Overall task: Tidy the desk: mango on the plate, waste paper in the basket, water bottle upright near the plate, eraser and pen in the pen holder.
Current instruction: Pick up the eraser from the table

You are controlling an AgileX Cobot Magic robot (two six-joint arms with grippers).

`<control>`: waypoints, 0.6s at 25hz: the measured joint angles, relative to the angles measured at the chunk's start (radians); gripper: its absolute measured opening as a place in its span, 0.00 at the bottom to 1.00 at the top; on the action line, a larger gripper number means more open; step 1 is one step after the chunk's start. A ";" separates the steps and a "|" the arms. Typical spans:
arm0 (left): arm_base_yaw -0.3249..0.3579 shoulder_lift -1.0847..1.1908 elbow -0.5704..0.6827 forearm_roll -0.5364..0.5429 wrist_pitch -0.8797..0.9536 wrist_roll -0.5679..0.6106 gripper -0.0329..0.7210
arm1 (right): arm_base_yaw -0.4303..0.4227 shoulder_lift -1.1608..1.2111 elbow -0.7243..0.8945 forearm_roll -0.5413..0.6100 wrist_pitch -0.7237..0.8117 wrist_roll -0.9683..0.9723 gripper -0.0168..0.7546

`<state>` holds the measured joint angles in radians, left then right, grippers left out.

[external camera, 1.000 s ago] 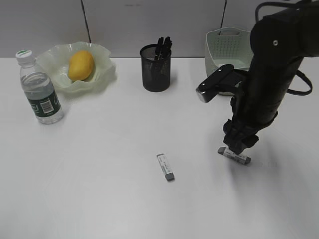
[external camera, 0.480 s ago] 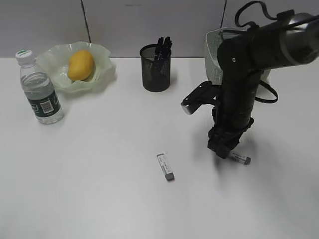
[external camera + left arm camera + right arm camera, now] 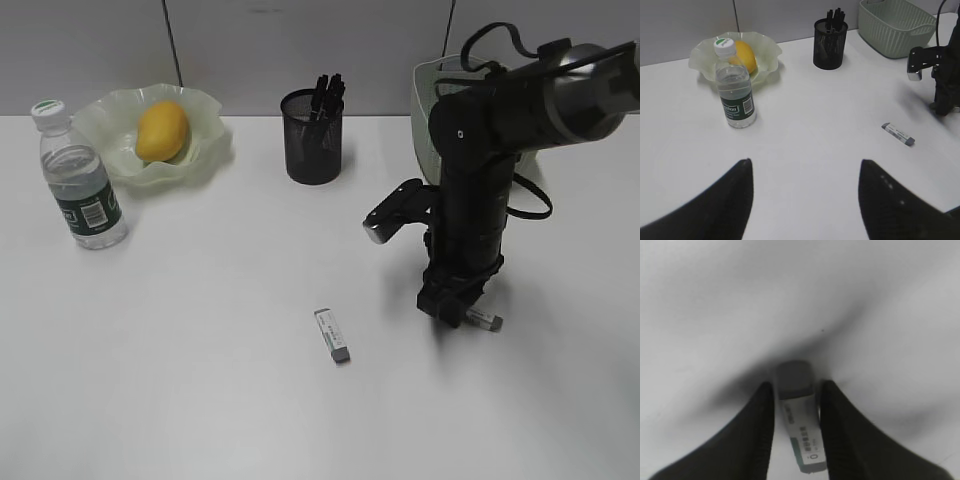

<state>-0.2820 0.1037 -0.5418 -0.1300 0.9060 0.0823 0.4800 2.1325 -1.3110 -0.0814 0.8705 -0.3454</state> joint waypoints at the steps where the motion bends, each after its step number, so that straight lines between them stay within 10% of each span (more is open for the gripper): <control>1: 0.000 0.000 0.000 0.000 0.000 0.000 0.71 | 0.000 0.000 0.000 0.000 -0.001 0.000 0.36; 15: 0.000 0.000 0.000 0.000 0.000 0.000 0.71 | -0.001 0.001 -0.179 0.051 -0.035 0.038 0.25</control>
<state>-0.2820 0.1037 -0.5418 -0.1300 0.9060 0.0823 0.4789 2.1336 -1.4899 -0.0306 0.8358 -0.3077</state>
